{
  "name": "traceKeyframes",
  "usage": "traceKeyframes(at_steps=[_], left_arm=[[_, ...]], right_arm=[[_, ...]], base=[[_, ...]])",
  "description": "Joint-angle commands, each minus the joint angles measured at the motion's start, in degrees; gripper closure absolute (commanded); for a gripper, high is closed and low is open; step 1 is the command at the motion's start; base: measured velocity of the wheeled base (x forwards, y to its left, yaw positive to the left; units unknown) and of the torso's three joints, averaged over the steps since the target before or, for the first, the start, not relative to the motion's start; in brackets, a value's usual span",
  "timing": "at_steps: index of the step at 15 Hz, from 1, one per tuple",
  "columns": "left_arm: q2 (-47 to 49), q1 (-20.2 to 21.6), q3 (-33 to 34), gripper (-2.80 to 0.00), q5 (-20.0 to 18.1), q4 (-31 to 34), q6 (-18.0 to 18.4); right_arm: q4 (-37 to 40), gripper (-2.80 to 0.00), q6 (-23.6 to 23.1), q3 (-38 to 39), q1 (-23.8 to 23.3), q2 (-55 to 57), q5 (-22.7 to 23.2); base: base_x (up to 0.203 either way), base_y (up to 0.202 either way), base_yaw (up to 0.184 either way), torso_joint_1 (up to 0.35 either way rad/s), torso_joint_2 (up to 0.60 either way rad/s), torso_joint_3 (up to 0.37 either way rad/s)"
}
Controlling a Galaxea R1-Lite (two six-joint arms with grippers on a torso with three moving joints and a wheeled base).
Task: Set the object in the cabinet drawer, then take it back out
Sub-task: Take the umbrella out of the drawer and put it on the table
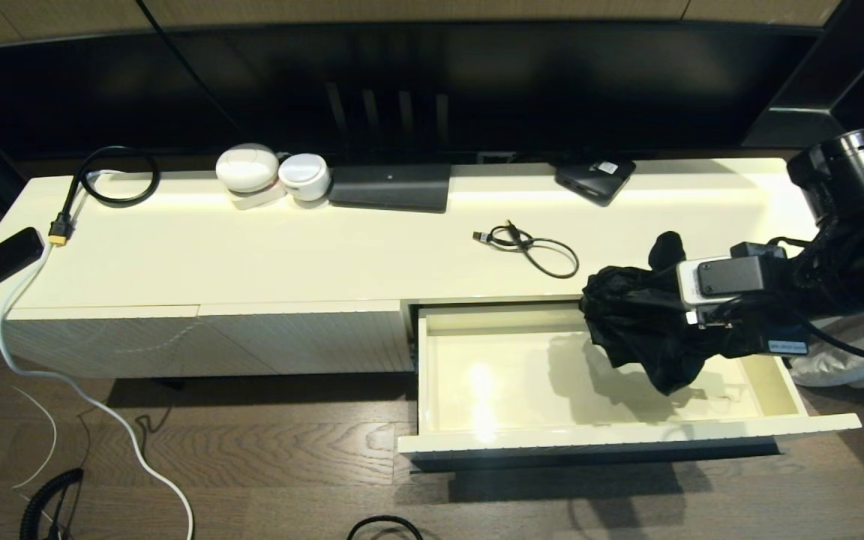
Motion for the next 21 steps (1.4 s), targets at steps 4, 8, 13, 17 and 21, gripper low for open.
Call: traceKeyframes(at_steps=[4,8,13,17,21], left_arm=[[0.0,0.1,0.0,0.00,0.0,0.0,-0.1],[0.0,0.0,0.0,0.00,0.0,0.0,-0.1],[0.0,0.0,0.0,0.00,0.0,0.0,-0.1],[0.0,0.1,0.0,0.00,0.0,0.0,-0.1],[0.0,0.0,0.0,0.00,0.0,0.0,-0.1]], right_arm=[[-2.0,0.00,-2.7,-4.7,-3.5,-3.2,-1.1],[-8.9,0.00,-7.2,-9.5,-5.8,2.5,-3.0],[-20.4,0.00,-5.8,-10.0,-6.0,10.4,1.6],[-21.5,0.00,-4.8,-11.8,-5.7,13.0,2.0],[-21.3,-2.80,-4.7,-11.3,-5.6,12.4,2.1]], base=[[0.000,0.000,0.000,0.000,0.00,0.000],[0.000,0.000,0.000,0.000,0.00,0.000],[0.000,0.000,0.000,0.000,0.00,0.000],[0.000,0.000,0.000,0.000,0.00,0.000],[0.000,0.000,0.000,0.000,0.00,0.000]])
